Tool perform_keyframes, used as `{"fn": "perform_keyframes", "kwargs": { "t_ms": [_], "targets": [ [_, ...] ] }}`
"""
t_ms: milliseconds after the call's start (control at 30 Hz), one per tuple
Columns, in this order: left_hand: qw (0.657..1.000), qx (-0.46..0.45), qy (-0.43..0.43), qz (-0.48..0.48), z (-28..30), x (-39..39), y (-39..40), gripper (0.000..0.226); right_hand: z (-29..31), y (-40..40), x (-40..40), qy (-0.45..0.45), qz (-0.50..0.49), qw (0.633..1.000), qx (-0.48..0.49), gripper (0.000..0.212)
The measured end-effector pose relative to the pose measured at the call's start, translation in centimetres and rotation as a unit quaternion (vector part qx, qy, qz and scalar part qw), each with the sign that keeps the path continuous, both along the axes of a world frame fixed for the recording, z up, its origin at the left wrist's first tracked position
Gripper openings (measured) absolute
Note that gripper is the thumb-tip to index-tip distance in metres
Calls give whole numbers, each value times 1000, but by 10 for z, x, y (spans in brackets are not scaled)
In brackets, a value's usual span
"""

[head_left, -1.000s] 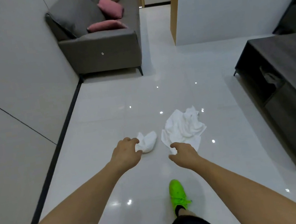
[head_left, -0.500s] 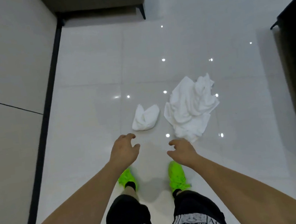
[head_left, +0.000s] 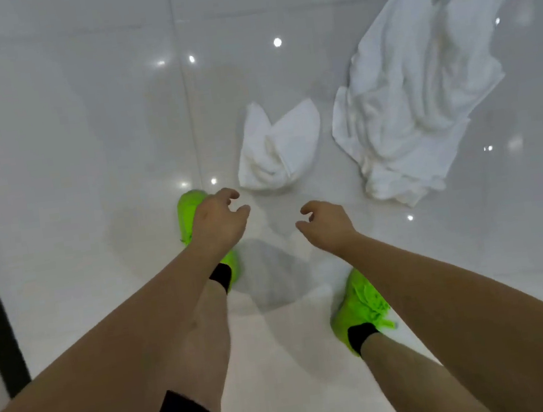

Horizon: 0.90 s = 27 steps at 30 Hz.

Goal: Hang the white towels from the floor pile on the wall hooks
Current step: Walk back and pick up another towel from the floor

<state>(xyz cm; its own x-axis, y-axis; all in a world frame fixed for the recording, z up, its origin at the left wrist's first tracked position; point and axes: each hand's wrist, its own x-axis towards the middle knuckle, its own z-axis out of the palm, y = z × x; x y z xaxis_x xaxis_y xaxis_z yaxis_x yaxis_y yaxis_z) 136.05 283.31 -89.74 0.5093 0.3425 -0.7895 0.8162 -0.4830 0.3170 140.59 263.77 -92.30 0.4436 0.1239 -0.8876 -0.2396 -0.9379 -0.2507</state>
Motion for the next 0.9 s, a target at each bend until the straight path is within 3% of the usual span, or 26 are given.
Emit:
{"fn": "perform_keyframes", "kwargs": {
  "t_ms": [233, 500, 700, 900],
  "targets": [
    [998, -25, 48, -10, -109, -15, 29, 36, -127, 40, 31, -114, -152, 980, -61, 31],
    [995, -55, 56, -69, -152, -4, 25, 38, -176, 47, 38, -173, -211, 958, -93, 18],
    [993, -53, 35, -98, -101, 27, 23, 36, -113, 41, 44, -169, -293, 940, -43, 11],
    [988, -24, -23, -151, 36, 93, 13, 40, 40, 37, 79, -181, -361, 914, 44, 10]
  ]
}}
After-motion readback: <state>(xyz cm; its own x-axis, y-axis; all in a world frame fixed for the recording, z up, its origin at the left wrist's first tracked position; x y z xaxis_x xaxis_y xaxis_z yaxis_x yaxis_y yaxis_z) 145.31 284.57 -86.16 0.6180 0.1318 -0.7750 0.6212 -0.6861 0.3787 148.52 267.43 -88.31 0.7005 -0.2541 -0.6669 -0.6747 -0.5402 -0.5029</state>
